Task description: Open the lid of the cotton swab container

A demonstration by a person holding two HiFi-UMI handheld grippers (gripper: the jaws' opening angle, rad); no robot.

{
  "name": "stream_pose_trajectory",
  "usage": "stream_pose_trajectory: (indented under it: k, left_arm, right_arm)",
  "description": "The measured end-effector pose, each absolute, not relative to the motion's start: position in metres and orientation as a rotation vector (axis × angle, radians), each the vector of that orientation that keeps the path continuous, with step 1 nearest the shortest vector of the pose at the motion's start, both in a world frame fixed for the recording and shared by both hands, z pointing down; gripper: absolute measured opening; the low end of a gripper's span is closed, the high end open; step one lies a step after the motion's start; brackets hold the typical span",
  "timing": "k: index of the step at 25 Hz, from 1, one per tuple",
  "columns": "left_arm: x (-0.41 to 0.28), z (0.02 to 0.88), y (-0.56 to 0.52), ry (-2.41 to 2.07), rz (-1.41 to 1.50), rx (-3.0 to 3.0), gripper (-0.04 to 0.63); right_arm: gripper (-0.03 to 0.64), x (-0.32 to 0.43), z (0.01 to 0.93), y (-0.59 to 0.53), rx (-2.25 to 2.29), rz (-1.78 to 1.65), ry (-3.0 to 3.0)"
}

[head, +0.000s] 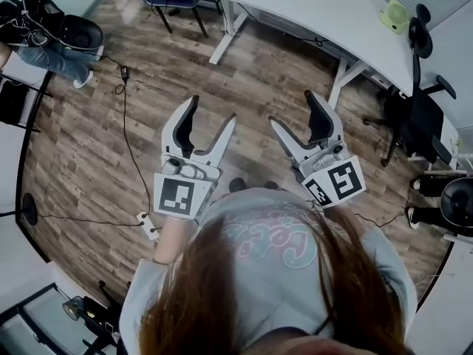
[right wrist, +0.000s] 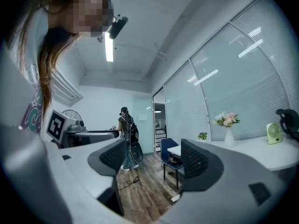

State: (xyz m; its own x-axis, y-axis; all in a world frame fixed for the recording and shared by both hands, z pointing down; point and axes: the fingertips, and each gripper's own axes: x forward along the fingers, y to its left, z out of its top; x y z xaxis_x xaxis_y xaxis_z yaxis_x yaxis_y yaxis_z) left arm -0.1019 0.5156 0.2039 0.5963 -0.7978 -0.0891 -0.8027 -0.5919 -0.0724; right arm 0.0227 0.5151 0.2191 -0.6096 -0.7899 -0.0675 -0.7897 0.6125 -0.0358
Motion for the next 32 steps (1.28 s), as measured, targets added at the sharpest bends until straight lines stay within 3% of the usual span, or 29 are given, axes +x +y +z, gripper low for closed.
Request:
stream_pose_trajectory:
  k: [18, 32]
  left_arm:
    - [-0.167, 0.223, 0.476, 1.41, 0.085, -2.758, 0.264]
    - [-0.15, 0.228, 0.402, 1.415, 0.05, -2.743, 0.264]
  right_arm:
    - [0.351, -0.052, 0.222, 0.473, -1.321, -0.001, 2.79]
    - [0.351, -0.02, 0.237, 0.392, -1.361, -0.051, 2.754]
